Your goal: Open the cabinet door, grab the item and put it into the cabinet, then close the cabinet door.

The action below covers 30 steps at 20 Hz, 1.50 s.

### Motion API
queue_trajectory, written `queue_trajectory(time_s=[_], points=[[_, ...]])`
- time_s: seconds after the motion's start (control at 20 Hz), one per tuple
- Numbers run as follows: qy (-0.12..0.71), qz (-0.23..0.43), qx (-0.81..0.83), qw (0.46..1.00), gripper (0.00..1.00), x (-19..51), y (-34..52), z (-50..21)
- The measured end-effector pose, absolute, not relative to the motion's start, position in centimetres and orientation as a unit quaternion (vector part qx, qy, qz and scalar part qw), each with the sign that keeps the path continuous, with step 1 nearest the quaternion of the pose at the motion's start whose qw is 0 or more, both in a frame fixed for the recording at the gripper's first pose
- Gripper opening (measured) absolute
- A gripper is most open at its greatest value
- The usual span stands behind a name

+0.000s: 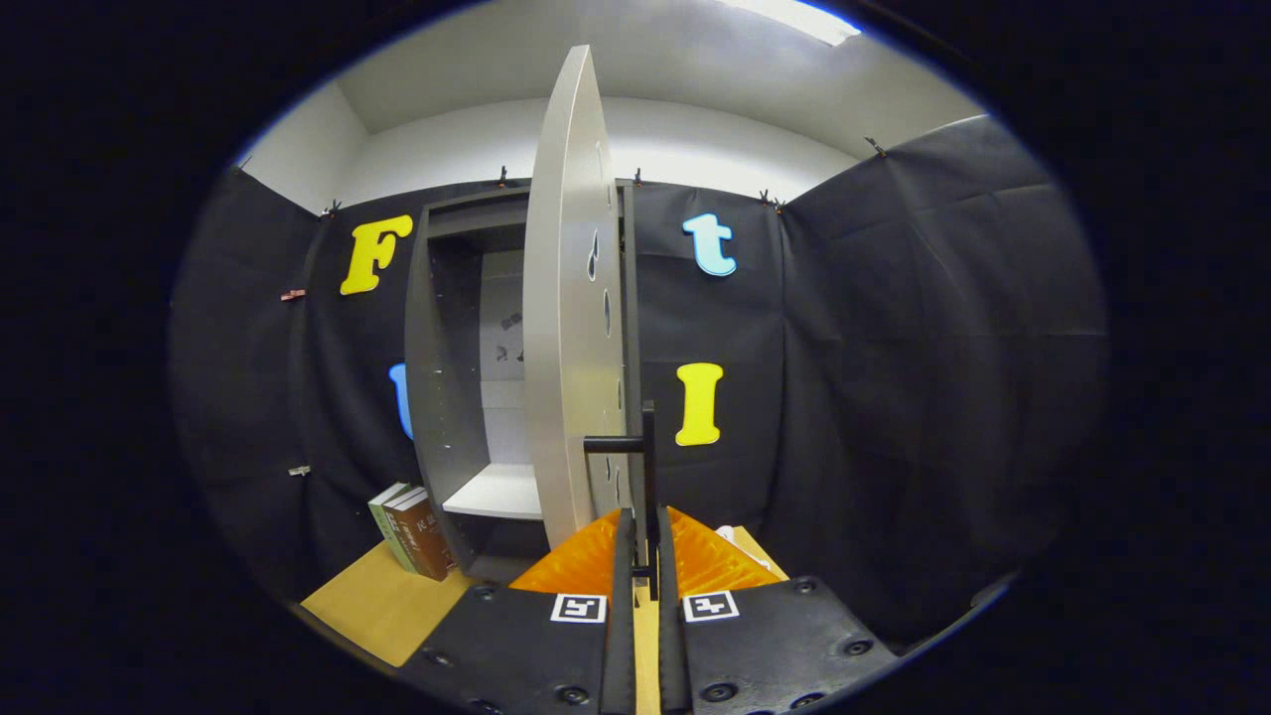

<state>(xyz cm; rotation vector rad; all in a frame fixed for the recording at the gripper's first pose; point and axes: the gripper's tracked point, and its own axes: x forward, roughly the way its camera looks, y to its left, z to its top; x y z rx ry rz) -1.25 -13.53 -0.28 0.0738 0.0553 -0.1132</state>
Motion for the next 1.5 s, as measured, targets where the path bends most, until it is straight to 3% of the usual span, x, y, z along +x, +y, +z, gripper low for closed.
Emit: queue_trajectory(time_s=[0.1, 0.15, 0.4, 0.75, 1.2, 1.5], points=[[0.023, -0.082, 0.036, 0.996, 0.12, -2.1, -15.8, -0.5], [0.019, -0.087, 0.033, 0.995, 0.06, -2.4, -16.7, -0.5], [0.023, -0.096, 0.009, 0.995, 0.13, -5.3, -17.8, -1.2], [0.075, -0.010, -0.009, 0.997, 0.97, -8.2, -10.6, -5.4], [0.240, 0.068, 0.017, 0.968, 0.98, -7.7, -2.1, -22.3], [0.346, 0.057, 0.033, 0.936, 0.98, -6.0, -0.2, -36.6]])
